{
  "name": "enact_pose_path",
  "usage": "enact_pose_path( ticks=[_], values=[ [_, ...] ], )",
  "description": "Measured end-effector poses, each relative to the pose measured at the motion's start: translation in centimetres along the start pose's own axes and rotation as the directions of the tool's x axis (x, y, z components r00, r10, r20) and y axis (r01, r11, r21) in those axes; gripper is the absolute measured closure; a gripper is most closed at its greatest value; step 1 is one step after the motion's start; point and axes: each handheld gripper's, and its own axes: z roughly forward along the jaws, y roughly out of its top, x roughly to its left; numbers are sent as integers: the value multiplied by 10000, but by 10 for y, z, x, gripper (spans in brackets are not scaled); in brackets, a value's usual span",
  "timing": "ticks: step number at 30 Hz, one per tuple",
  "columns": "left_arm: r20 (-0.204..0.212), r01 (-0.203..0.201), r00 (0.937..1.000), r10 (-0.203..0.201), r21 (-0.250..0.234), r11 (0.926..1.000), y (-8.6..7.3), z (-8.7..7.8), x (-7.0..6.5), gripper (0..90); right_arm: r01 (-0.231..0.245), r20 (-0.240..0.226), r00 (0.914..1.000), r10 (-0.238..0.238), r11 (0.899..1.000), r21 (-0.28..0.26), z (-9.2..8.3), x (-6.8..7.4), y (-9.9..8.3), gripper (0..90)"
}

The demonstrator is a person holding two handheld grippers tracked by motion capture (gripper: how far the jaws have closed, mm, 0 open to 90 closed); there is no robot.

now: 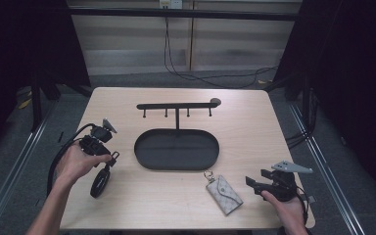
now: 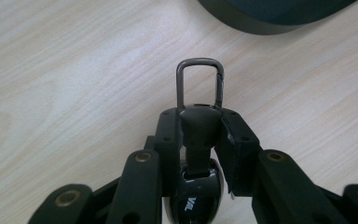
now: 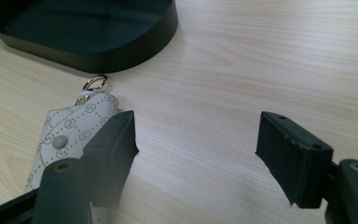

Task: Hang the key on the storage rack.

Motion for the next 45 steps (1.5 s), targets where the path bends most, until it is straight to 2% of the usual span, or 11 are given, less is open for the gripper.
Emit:
enact_pose_path(
  ticks=[4,6,9,15,19,22,23,35,36,43,45],
  values=[
    [-129,48,9999,-50,-150,9999,-2,-11,2,709,28,1,10000,-28,10000,-22,0,-1,0,287],
    [-241,-59,9997,56,-115,9999,-3,-17,1,709,24,-3,10000,-24,10000,-15,0,0,0,287],
    [-227,-215,9995,214,-37,9998,-3,-22,0,710,-15,5,10000,15,10000,-1,0,0,0,286],
    [-178,-145,9997,141,-258,9996,-3,-30,2,710,-44,-4,10000,44,10000,9,0,-1,0,286],
    [-117,-256,9996,251,-377,9990,-3,-37,1,710,-27,-15,10000,27,10000,11,1,-1,0,285],
    [-178,-382,9991,374,-418,9984,-2,-43,-1,710,-39,-13,10000,39,10000,-4,0,-1,0,285],
    [-328,-309,9990,292,-515,9982,-1,-46,-3,710,-49,-4,10000,49,10000,-3,0,-1,0,280],
    [-446,-478,9980,456,-495,9976,6,-61,-9,710,-98,10,10000,98,10000,-16,0,-2,0,275],
    [-438,-502,9979,485,-364,9981,7,-64,-11,710,-104,5,9999,104,9999,-6,0,-2,0,275],
    [-477,-713,9964,699,-280,9971,12,-72,-17,710,-91,6,10000,91,10000,11,0,-2,0,273],
    [-494,-611,9970,596,-298,9977,14,-75,-19,710,-104,5,9999,104,9999,6,0,-2,0,273]
  ],
)
